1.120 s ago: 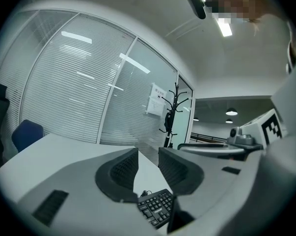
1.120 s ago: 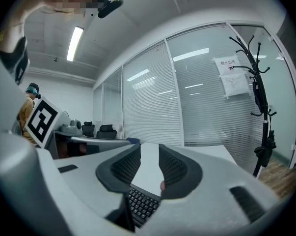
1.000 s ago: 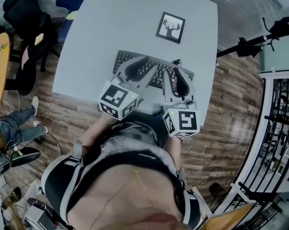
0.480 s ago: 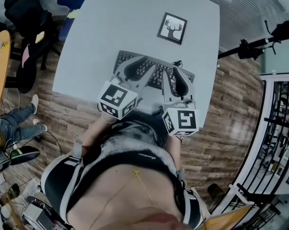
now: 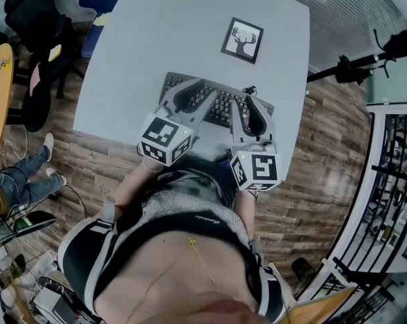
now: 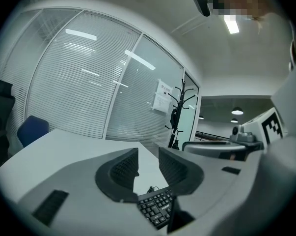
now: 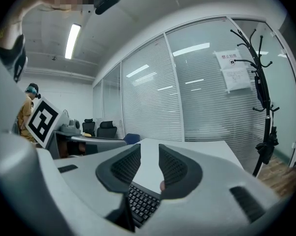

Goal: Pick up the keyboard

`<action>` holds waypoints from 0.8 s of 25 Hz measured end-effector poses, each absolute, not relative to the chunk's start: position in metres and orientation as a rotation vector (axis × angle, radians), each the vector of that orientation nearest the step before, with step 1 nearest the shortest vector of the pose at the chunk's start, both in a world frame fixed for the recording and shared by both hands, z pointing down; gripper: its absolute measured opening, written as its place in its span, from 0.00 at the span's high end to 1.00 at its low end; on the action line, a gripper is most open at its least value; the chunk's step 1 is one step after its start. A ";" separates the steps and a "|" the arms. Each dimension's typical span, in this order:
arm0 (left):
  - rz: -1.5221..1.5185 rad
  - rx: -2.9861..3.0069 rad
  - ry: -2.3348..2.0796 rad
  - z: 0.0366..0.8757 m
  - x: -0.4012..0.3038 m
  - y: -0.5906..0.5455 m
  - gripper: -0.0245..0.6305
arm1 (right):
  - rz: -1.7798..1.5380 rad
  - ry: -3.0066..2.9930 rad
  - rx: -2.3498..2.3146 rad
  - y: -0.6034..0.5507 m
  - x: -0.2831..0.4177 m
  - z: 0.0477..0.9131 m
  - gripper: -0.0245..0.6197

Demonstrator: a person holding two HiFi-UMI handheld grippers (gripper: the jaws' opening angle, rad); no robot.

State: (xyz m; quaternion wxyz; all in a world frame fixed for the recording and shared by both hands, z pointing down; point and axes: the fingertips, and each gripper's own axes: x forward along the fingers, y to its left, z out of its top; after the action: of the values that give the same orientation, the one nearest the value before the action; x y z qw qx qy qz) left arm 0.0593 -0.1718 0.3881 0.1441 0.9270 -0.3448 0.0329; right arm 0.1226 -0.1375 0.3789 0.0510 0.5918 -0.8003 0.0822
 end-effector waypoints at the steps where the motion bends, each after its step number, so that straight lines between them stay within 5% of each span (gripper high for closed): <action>1: 0.104 2.669 -0.997 0.390 0.058 -0.173 0.80 | 0.258 -2.431 1.803 -0.137 0.124 0.381 0.80; 20: 0.324 2.555 -1.104 0.463 0.023 -0.190 0.80 | 0.364 -2.143 1.836 -0.134 0.184 0.454 0.80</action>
State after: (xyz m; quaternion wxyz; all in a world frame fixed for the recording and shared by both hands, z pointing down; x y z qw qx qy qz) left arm 0.0229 -0.1896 0.4630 0.1690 0.8987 -0.3883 0.1138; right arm 0.1841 -0.1337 0.4543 0.1477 0.6383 -0.7448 0.1266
